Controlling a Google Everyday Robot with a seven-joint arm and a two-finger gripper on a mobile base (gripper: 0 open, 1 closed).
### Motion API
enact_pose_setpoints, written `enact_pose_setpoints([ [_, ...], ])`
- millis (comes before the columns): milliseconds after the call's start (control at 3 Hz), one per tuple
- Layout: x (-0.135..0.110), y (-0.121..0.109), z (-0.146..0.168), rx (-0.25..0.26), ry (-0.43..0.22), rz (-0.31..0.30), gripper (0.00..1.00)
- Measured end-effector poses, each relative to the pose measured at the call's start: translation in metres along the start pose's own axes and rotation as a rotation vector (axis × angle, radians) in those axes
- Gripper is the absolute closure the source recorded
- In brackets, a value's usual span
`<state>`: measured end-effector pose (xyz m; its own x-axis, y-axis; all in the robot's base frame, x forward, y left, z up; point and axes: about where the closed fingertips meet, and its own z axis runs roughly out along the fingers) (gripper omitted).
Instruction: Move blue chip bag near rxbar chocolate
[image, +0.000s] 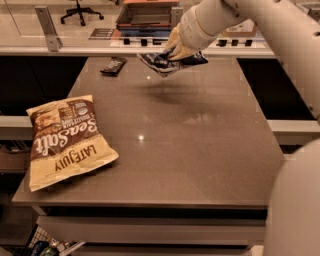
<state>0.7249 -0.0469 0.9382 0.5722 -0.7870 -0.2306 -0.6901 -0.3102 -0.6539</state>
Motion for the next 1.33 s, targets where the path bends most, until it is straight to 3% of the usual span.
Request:
enact_pose_setpoints([
  [667, -0.026, -0.033, 0.059, -0.004, -0.08, -0.04, 1.0],
  [1333, -0.028, -0.032, 0.066, -0.012, -0.087, -0.041, 0.61],
])
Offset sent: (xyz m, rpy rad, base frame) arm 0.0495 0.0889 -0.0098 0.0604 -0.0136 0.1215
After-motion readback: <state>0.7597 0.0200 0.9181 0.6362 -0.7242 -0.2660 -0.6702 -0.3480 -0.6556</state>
